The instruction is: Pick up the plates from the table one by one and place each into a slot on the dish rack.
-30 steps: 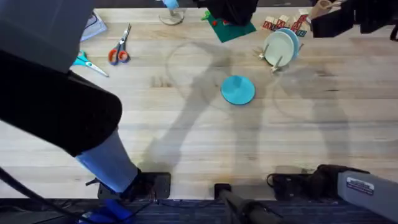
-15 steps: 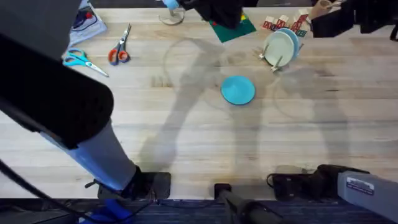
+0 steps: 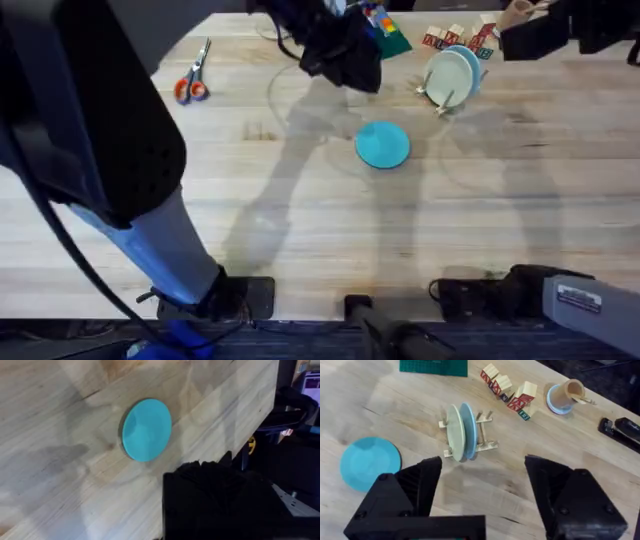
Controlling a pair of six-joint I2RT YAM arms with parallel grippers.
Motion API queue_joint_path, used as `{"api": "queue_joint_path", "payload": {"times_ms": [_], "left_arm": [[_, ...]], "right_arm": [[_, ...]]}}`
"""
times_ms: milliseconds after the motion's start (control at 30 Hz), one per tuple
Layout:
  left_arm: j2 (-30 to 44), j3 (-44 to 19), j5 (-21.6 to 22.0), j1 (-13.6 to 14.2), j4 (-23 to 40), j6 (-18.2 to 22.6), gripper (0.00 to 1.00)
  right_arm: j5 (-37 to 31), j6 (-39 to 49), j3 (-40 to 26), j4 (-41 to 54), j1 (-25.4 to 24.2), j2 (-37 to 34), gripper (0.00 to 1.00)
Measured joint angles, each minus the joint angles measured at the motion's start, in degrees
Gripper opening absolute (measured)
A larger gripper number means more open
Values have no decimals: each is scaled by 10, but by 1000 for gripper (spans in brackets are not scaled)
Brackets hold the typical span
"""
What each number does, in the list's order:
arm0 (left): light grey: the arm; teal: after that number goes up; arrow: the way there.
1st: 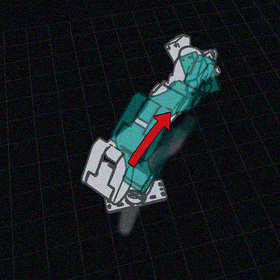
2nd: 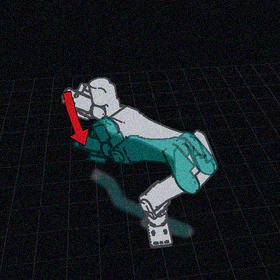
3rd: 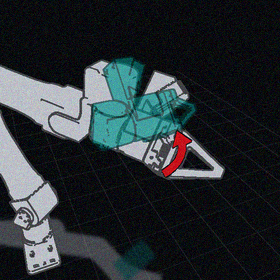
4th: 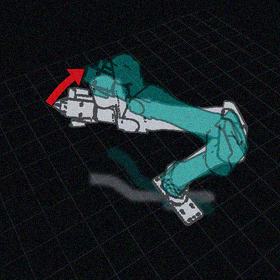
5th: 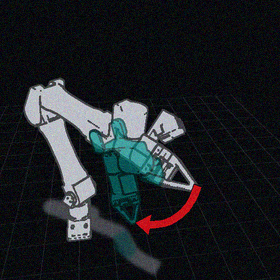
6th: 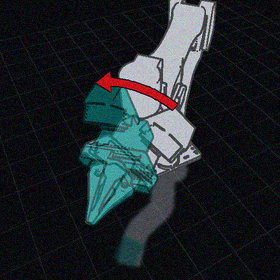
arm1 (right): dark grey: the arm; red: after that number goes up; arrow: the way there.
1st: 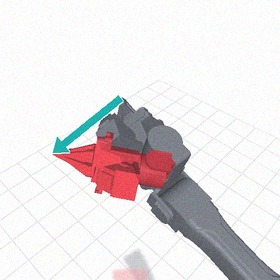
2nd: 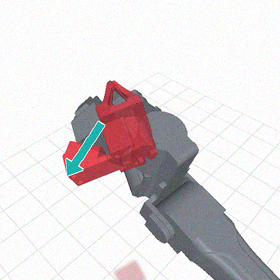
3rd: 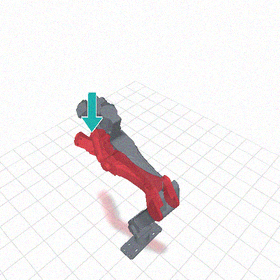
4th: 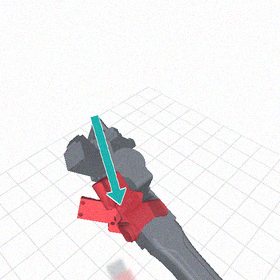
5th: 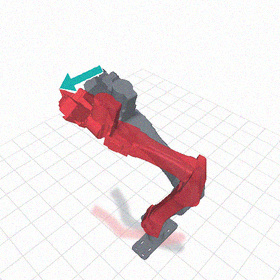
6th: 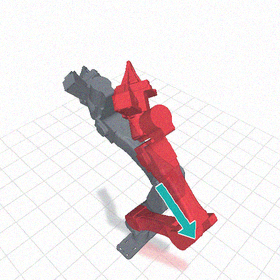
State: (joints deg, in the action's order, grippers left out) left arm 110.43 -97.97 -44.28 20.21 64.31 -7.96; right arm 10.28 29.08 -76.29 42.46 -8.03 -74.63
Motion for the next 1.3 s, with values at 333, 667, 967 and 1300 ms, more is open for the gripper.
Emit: {"api": "queue_joint_path", "payload": {"times_ms": [333, 667, 967, 1300], "left_arm": [[0, 108, -31, 6, -101, -54, 41], [0, 117, -40, 7, -109, -73, 41], [0, 146, -37, 7, -135, -80, 42], [0, 259, -37, 3, -232, -105, 41]], "right_arm": [[0, 0, 0, 0, 0, 0, 996], [0, 0, 0, 0, 0, 0, 995], [0, -2, 0, 0, 0, 0, 996], [0, -2, 0, 0, 0, 0, 996]]}}
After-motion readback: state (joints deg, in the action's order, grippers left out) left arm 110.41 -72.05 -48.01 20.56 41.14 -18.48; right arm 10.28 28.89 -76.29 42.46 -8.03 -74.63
